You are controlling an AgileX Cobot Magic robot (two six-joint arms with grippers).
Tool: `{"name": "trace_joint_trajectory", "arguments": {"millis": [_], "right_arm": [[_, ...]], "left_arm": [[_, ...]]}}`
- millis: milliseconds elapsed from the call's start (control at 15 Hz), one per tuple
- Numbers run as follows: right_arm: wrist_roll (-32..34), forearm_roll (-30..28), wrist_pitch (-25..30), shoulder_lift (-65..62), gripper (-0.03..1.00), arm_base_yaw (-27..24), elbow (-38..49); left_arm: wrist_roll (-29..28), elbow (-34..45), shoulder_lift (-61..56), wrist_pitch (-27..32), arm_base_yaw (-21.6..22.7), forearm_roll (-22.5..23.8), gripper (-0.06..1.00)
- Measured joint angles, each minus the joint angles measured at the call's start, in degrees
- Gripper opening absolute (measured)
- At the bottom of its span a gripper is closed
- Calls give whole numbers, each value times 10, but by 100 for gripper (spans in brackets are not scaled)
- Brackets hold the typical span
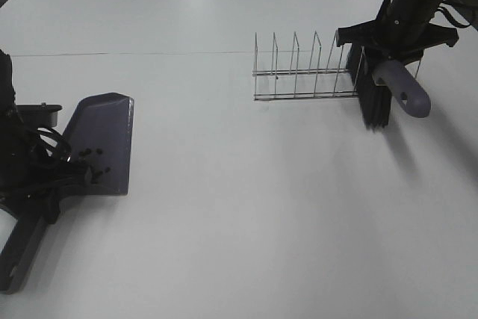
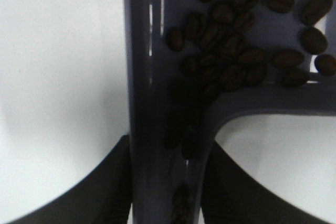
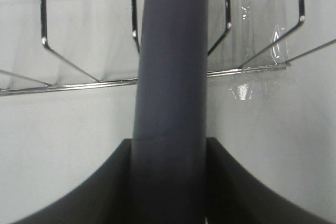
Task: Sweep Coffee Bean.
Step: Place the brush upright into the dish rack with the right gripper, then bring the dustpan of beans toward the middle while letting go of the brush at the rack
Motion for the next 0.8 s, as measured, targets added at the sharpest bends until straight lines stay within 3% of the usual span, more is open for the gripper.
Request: {"name": "trace_joint_trajectory", "arguments": {"millis": [533,667,800], "right_arm": [[-25,4,15,-3,34,0,0],[-44,7,15,-3,57,0,0],[-47,7,16,-9,70,0,0]], "left_arm": [[1,0,0,-10,0,-1,33],[1,0,0,-11,0,-1,33],[1,0,0,-11,0,-1,33]]}}
